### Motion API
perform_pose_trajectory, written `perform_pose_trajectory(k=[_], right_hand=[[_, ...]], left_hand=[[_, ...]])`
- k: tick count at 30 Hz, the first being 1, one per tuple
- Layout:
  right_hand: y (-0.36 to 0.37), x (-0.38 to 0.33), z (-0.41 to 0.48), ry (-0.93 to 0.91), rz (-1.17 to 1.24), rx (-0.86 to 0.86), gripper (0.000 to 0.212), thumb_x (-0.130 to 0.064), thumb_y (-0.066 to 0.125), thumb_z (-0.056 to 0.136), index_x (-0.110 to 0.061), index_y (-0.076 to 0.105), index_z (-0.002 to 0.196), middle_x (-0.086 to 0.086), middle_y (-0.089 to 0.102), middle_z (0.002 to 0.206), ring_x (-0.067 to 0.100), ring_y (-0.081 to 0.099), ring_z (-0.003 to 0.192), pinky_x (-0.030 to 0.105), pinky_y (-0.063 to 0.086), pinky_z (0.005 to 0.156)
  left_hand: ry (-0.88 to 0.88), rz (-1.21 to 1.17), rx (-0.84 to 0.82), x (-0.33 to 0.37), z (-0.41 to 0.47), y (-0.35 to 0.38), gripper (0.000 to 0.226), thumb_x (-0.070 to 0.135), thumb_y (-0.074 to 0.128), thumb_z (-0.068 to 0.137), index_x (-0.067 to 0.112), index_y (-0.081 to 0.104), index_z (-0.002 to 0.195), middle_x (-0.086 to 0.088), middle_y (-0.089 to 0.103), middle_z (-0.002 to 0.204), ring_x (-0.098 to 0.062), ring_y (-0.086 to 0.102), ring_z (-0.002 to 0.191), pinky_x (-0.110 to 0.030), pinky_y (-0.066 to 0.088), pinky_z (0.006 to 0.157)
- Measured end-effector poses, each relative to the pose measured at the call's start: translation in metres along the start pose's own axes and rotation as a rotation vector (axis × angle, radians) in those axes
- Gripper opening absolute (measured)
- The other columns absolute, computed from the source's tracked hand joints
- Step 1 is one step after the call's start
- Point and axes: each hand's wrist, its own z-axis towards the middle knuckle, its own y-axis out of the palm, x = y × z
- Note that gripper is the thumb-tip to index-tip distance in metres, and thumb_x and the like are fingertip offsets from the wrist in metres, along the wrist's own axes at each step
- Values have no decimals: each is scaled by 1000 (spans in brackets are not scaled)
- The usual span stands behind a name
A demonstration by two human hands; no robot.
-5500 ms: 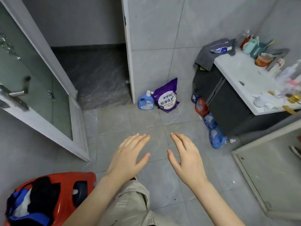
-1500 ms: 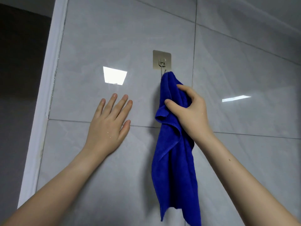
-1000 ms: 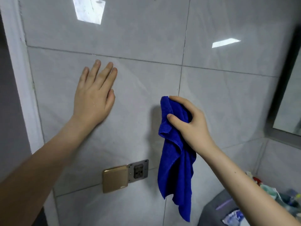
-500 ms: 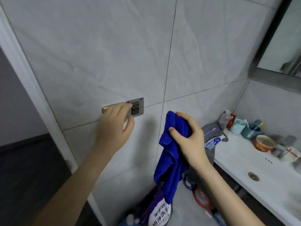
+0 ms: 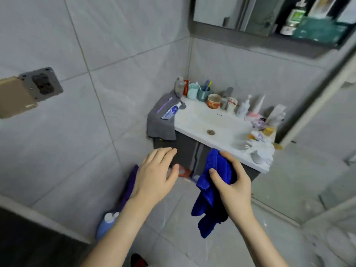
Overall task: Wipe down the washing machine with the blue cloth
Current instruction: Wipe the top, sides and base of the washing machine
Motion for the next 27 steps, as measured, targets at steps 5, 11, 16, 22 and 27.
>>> perform_pose_trajectory(k=[5, 11, 16, 22, 27], right_hand=[[-114, 34, -71, 114, -63, 256, 46, -6, 76, 87, -34, 65, 122, -19, 68, 122, 4, 61, 117, 23, 48, 98], [-224, 46, -141, 213, -80, 602, 45, -7, 75, 88, -30, 65, 124, -19, 67, 123, -2, 59, 117, 8, 44, 94], [-286, 58, -187, 290, -68, 884, 46, -8, 76, 87, -35, 65, 123, -19, 66, 124, 1, 59, 120, 24, 46, 103], [-346, 86, -204, 376, -98, 1142, 47, -7, 76, 86, -37, 66, 120, -19, 67, 124, 5, 60, 122, 39, 47, 109], [-410, 105, -183, 406, -148, 1299, 46, -5, 76, 86, -36, 67, 120, -19, 68, 122, 3, 61, 118, 40, 48, 108]], left_hand=[[238, -107, -195, 107, -23, 65, 47, 36, 40, 92, 14, 58, 129, 0, 60, 129, -19, 51, 122, -35, 42, 101], [557, -222, -389, 232, -39, 122, 52, 40, 37, 94, 23, 47, 142, 2, 51, 143, -21, 43, 135, -38, 30, 115], [797, -296, -543, 315, -48, 167, 51, 42, 39, 96, 27, 41, 145, 7, 44, 147, -16, 35, 140, -35, 23, 118], [978, -396, -696, 394, -48, 236, 53, 45, 37, 95, 27, 43, 144, 9, 43, 148, -15, 34, 140, -32, 21, 117], [1099, -452, -757, 469, -16, 295, 53, 46, 35, 94, 29, 43, 144, 11, 44, 147, -12, 35, 139, -26, 16, 116]])
